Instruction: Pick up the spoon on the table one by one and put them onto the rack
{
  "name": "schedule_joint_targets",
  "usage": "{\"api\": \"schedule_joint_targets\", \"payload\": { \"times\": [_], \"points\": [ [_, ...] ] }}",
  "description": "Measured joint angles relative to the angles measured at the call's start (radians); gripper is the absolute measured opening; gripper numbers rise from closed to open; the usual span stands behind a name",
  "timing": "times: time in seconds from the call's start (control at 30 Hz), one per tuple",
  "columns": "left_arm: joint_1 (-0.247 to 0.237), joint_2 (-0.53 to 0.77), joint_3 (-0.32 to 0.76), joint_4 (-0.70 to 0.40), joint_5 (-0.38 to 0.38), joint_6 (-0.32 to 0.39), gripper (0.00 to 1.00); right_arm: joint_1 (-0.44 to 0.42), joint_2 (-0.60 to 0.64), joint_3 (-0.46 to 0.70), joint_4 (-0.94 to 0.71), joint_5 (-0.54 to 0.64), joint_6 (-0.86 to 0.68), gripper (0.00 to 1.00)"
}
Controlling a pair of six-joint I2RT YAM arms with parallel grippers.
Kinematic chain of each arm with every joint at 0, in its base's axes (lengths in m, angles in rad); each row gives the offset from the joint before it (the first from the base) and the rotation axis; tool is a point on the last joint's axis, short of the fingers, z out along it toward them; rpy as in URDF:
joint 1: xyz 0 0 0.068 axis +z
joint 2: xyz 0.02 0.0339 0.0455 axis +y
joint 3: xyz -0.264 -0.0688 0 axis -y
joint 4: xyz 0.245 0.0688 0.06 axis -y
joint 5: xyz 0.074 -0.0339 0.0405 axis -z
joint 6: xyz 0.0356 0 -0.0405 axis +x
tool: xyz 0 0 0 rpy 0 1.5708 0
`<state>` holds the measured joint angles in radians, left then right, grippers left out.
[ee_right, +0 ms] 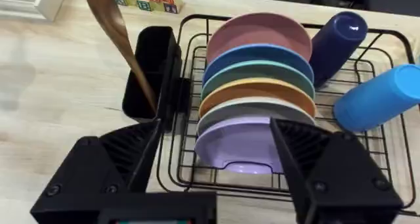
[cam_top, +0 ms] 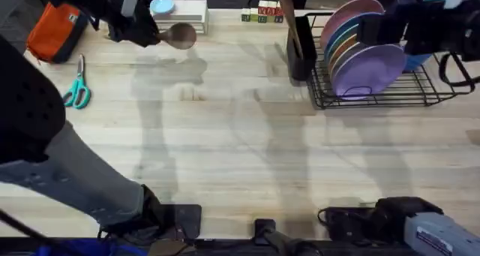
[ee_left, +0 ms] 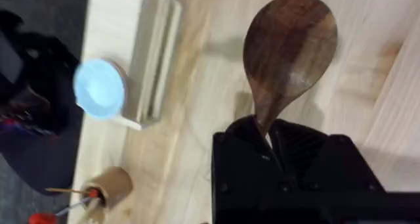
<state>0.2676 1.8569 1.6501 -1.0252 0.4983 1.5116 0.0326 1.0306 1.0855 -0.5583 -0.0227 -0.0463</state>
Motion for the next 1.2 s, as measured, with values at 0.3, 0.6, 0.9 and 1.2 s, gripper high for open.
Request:
{"api": "schedule_joint_targets", "payload": {
  "times": [0.3, 0.6, 0.9, 1.2],
  "points": [
    [-0.123, -0.198, 0.0, -0.001, 0.131, 0.0, 0.041, 0.0, -0.033, 0.0, 0.0, 0.0, -0.019, 0.993],
    [-0.272, -0.255, 0.0, -0.008, 0.139, 0.0, 0.041, 0.0, -0.053, 0.0, 0.0, 0.0, -0.029, 0.993],
    [-0.43, -0.261, 0.0, -0.008, 0.183, 0.0, 0.042, 0.0, -0.102, 0.0, -0.005, 0.009, -0.029, 0.993],
    [-0.494, -0.261, 0.0, -0.005, 0.298, 0.0, 0.043, 0.0, -0.165, 0.0, -0.005, 0.033, -0.029, 0.993]
  ]
}}
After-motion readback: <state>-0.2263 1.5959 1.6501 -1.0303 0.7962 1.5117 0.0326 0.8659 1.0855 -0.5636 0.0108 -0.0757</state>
